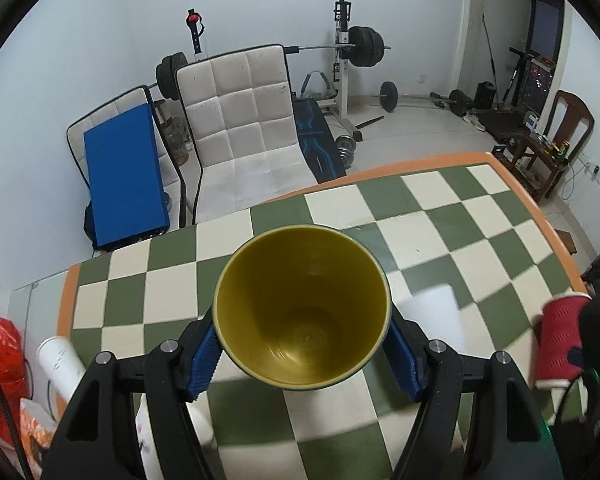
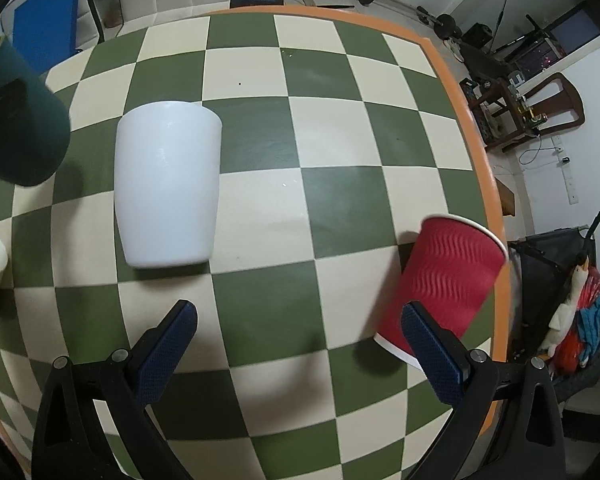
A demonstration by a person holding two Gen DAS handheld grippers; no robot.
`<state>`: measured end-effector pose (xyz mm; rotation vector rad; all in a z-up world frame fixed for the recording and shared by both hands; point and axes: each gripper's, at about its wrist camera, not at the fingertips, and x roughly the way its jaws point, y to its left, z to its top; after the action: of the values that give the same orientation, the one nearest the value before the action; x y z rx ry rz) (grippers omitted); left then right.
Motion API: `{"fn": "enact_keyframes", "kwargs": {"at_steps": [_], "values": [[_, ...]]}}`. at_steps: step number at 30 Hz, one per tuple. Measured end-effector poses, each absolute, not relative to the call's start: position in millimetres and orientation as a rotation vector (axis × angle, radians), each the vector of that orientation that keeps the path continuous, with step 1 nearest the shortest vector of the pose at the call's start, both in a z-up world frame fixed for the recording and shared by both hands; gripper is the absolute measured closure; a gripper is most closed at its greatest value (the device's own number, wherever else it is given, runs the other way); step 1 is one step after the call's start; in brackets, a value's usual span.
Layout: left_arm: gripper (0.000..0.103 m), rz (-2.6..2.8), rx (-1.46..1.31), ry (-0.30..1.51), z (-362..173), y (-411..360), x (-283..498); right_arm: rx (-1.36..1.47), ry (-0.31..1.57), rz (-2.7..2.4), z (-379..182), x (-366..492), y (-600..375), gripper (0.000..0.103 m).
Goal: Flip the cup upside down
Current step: 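Lift the teal cup off the table with the left gripper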
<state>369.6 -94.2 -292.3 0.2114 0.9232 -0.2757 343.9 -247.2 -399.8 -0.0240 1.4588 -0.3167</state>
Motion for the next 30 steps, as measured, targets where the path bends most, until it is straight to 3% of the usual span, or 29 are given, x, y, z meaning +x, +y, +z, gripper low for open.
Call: {"fn": "enact_keyframes", "kwargs": {"at_steps": [16, 30], "values": [[0.034, -0.238, 0.195, 1.038, -246.2, -93.7, 205.7, -0.046, 1.425, -0.238, -359.4, 226.4, -271.2, 0.0], [0.034, -0.284, 0.064, 1.597, -334.2, -100.1, 100.0, -0.022, 1.509, -0.182, -380.5, 136.6, -292.5, 0.0]]}}
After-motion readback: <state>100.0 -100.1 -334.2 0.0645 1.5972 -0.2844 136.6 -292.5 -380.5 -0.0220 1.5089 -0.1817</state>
